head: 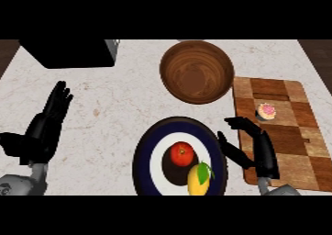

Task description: Pick the tomato from the plate and place it in the bowl

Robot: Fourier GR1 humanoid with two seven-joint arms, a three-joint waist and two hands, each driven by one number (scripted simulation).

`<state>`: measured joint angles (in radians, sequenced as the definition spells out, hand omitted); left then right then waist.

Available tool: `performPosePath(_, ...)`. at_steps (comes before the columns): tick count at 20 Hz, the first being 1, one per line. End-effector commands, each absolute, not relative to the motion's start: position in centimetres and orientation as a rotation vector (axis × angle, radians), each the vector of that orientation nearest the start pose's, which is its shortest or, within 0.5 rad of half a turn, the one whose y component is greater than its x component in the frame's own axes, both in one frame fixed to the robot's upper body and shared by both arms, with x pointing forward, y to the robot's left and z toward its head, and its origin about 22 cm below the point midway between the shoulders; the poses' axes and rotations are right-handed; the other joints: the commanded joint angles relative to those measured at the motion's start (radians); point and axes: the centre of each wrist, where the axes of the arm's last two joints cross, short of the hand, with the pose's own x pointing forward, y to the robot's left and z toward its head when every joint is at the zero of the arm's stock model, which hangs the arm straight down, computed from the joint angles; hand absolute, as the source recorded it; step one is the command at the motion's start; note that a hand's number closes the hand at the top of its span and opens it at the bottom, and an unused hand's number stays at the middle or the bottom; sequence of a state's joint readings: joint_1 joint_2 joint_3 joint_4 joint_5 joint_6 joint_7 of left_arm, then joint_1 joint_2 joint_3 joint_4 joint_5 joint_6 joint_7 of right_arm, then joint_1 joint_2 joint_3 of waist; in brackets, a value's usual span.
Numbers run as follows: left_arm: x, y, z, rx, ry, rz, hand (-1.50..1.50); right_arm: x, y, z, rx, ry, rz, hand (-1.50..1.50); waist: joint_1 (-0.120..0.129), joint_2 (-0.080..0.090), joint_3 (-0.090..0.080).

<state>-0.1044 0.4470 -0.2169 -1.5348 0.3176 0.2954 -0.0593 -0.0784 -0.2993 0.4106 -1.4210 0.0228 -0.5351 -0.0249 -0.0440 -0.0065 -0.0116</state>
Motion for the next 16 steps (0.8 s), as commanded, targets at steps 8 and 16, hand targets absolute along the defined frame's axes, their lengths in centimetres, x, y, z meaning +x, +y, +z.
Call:
performPosePath(8,27.0,22.7,2.8,0.086,-1.586,-0.099,0.0,17.0,-7.3,-2.0,-0.711,-1.907,-0.165,-1.5,0.022,0.001,0.009)
performPosePath(16,27.2,22.3,3.1,0.091,-1.593,-0.101,0.0,16.4,-9.6,-2.0,-0.813,-1.679,-0.087,-1.5,0.019,0.005,0.003)
